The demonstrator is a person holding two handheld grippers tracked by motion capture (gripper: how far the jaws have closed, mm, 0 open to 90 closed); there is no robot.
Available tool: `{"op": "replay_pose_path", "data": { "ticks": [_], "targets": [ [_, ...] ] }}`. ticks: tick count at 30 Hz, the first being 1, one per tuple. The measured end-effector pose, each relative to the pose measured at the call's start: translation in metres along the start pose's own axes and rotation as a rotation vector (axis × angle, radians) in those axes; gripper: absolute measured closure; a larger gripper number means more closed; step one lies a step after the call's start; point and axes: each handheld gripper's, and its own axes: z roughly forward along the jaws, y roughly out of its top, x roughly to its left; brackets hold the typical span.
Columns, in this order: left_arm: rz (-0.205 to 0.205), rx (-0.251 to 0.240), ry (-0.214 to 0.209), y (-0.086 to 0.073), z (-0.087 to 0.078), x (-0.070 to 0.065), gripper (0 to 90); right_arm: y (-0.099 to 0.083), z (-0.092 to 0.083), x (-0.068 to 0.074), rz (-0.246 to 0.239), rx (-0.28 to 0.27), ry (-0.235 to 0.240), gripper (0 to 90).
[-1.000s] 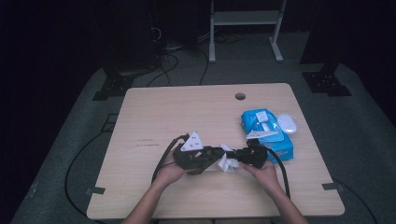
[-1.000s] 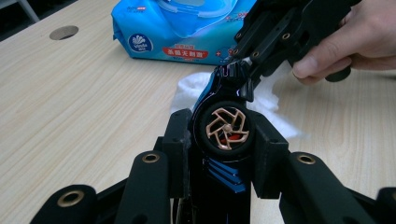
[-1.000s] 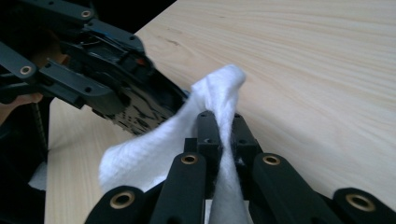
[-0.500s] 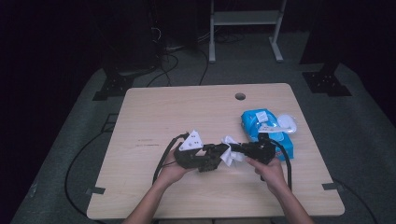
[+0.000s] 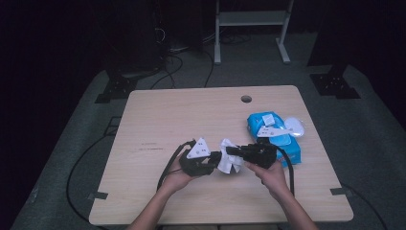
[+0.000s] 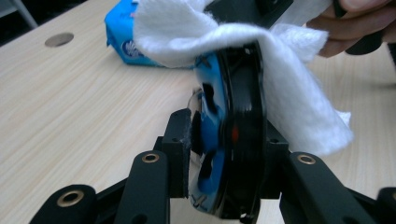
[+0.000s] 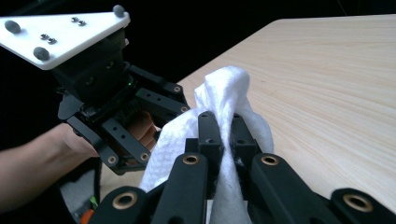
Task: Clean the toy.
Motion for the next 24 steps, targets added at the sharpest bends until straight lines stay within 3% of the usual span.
{"op": "replay_pose_path", "data": {
  "ticks": [4,6,7,10,12,16,18,20,24],
  "targets": [
    [-0.022,0.001,0.006,-0.008,-0.002,0.003,64.3,0.0,0.009,0.004,-0.032,0.031,-0.018,86.5],
    [-0.032,0.013,0.007,-0.012,-0.002,0.004,64.6,-0.002,0.015,0.003,-0.07,0.074,-0.07,86.3],
    [-0.037,0.022,0.008,-0.015,-0.002,0.005,64.6,-0.002,0.015,0.003,-0.07,0.074,-0.07,86.3],
    [-0.041,0.066,0.014,-0.026,-0.001,0.008,65.0,-0.011,0.021,-0.008,-0.086,0.127,-0.133,86.2],
    [-0.04,0.075,0.013,-0.028,0.0,0.009,66.2,-0.014,0.022,-0.011,-0.074,0.136,-0.137,86.2],
    [-0.049,0.124,0.006,-0.038,0.009,0.01,66.2,-0.018,0.029,-0.011,-0.1,0.176,-0.162,86.2],
    [-0.08,0.108,-0.004,-0.042,0.011,0.012,66.2,-0.019,0.031,-0.011,-0.102,0.179,-0.164,86.2],
    [-0.064,0.119,-0.006,-0.041,0.011,0.013,66.0,-0.019,0.032,-0.011,-0.109,0.177,-0.165,86.2],
    [-0.063,0.138,0.008,-0.038,0.016,0.011,56.1,-0.018,0.031,-0.009,-0.118,0.183,-0.174,86.0]
  ]
}}
